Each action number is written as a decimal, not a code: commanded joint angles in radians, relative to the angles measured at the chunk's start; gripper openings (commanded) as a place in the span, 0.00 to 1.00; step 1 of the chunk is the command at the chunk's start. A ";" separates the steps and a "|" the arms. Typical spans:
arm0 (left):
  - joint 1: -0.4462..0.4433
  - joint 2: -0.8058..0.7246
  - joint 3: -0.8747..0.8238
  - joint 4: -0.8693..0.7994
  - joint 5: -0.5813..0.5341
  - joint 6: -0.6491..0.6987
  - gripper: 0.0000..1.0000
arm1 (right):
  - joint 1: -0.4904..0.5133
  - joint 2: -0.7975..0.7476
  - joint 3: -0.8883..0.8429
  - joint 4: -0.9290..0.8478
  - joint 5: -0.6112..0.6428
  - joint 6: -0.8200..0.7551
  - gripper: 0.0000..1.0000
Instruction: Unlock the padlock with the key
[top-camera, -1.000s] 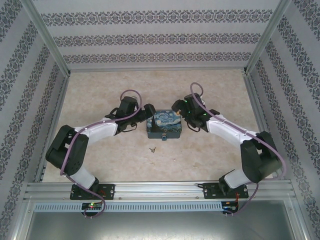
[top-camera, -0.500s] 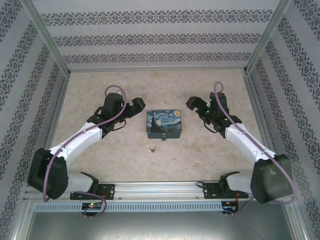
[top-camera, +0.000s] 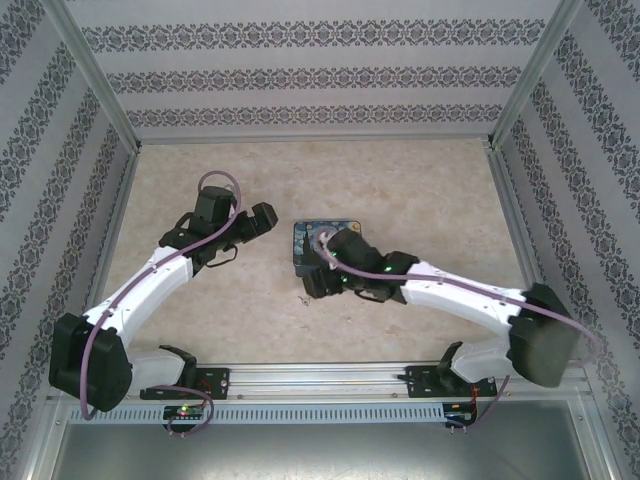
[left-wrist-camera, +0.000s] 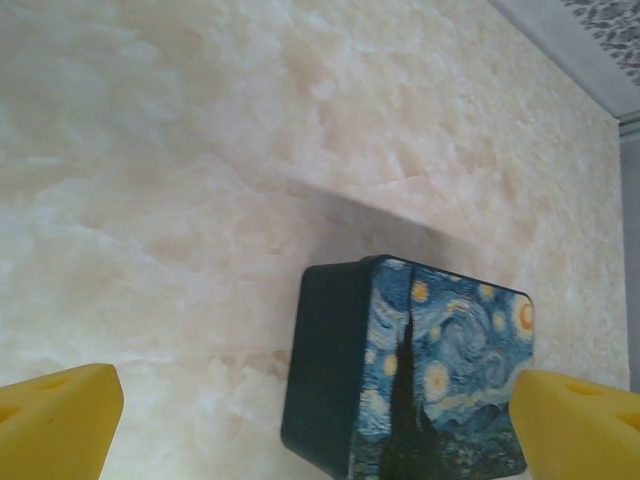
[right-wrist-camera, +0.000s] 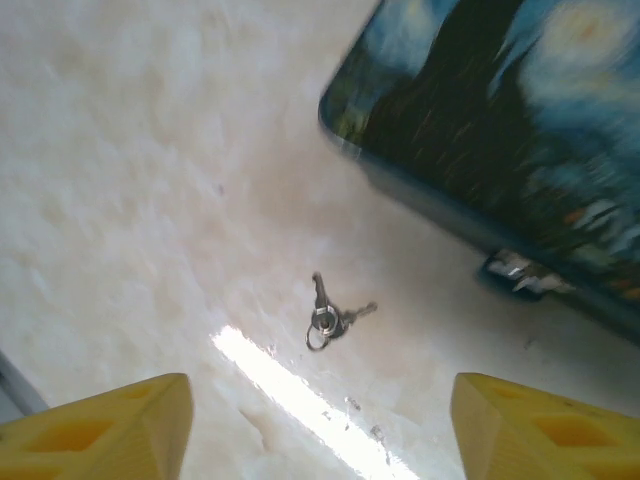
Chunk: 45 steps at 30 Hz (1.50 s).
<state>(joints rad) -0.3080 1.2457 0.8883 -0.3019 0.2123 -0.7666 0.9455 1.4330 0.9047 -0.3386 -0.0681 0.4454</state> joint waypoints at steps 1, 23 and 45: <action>0.034 -0.016 -0.026 -0.039 0.022 0.010 0.99 | 0.048 0.095 0.080 -0.045 0.057 -0.100 0.62; 0.077 -0.019 -0.057 -0.022 0.080 0.005 0.99 | 0.081 0.410 0.255 -0.125 0.050 -0.223 0.46; 0.083 -0.022 -0.074 -0.007 0.091 -0.010 0.99 | 0.112 0.445 0.243 -0.175 0.103 -0.251 0.40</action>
<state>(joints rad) -0.2401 1.2373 0.8227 -0.3153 0.2890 -0.7673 1.0344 1.8881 1.1713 -0.4686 0.0227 0.2016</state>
